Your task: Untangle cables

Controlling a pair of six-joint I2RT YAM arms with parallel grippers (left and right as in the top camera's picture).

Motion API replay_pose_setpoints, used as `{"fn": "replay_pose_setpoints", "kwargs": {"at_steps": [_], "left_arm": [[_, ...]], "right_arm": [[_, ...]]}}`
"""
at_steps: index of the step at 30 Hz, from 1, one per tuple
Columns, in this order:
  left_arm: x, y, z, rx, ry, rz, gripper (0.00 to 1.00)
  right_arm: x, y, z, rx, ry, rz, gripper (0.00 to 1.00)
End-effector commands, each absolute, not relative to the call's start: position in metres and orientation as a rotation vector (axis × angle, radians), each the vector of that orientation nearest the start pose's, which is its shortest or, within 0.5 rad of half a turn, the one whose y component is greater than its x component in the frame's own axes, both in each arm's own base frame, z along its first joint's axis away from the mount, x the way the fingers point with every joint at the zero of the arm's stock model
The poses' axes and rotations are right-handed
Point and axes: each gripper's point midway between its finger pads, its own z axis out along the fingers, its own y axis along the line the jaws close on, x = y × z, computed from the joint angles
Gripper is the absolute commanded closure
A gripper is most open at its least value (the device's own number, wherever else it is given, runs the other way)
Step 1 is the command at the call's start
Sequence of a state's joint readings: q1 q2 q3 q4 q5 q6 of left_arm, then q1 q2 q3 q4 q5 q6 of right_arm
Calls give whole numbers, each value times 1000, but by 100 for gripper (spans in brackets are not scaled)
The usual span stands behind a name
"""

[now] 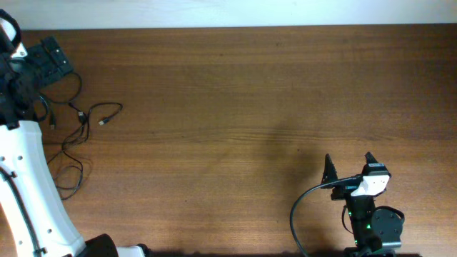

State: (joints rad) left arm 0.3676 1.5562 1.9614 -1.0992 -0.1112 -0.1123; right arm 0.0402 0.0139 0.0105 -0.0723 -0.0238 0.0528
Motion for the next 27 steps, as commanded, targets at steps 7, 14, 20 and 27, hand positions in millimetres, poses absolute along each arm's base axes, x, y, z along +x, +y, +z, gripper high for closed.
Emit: {"fn": "replay_pose_setpoints", "kwargs": {"at_steps": [7,14,20,27], "left_arm": [[373,163,374,-585,2193,262,1],[366,134,386,-509,2174,231,1],[341,79,351,-366,2160,213,1],[307,53,298,-276,1890,96,1]], "right_arm": [[245,16,156,-11,1648,104,1],[245,16,156,-11,1648,104,1],[245,16,156,-11,1648,104,1],[245,16,156,-11,1648,104,1]]}}
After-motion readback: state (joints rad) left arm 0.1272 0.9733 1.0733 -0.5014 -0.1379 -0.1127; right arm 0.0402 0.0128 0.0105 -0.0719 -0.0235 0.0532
